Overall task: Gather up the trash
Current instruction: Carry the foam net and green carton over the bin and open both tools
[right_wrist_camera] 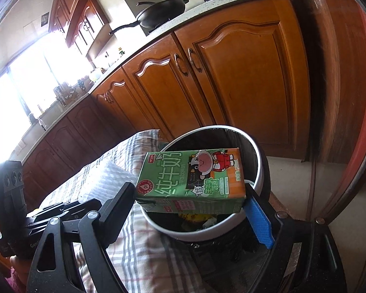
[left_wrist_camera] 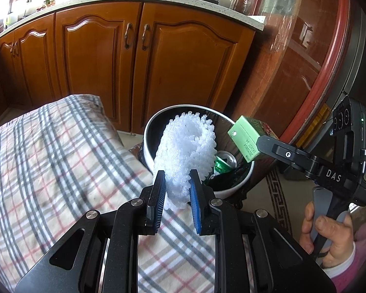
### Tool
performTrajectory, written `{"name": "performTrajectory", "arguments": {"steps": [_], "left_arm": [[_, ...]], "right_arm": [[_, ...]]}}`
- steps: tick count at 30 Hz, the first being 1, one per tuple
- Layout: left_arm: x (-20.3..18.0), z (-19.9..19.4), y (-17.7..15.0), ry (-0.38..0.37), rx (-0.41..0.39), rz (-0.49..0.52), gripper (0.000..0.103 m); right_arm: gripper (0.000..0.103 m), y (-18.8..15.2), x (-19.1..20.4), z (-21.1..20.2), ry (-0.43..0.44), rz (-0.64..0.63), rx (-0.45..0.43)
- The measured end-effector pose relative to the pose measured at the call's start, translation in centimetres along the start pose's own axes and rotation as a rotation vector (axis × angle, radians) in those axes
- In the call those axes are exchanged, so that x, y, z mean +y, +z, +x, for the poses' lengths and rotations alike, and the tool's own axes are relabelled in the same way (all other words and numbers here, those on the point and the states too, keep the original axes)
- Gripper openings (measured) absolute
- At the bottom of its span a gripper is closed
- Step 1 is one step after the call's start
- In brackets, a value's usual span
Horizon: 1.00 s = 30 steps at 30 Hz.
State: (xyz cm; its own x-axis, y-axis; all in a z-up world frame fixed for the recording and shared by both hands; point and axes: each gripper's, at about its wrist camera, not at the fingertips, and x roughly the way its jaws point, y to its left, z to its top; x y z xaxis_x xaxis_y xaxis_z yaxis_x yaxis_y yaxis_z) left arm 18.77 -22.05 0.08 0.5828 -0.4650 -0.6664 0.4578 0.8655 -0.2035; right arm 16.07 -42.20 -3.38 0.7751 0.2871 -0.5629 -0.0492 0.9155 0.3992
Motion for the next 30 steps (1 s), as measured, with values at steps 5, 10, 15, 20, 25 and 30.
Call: {"name": "performTrajectory", "arguments": {"steps": [5,10,15,20,25,30], "left_arm": [[-0.5,0.8,0.9,-0.001,0.003,0.010,0.018],[-0.5,1.5,1.6,0.002,0.011,0.010,0.018],[-0.5,2.6,2.0,0.010,0.031,0.013,0.018],[-0.7,3.7,2.6,0.020,0.045,0.024,0.018],[-1.1,4.3,3.0,0.024,0.055,0.038,0.018],[-1.4,5.0,3.4,0.032,0.068,0.054,0.018]], "right_arm": [[0.088,0.7,-0.1,0.5,-0.004,-0.005,0.001],[0.088,1.2,-0.4,1.1,-0.008,-0.009,0.010],[0.088,1.6,-0.6,1.7,-0.008,-0.010,0.024],[0.088,2.1,-0.9,2.6,-0.010,-0.017,0.050],[0.088,2.6,-0.9,3.9,-0.022,-0.031,0.090],[0.088,3.1,-0.8,4.5,-0.028,-0.044,0.117]]}}
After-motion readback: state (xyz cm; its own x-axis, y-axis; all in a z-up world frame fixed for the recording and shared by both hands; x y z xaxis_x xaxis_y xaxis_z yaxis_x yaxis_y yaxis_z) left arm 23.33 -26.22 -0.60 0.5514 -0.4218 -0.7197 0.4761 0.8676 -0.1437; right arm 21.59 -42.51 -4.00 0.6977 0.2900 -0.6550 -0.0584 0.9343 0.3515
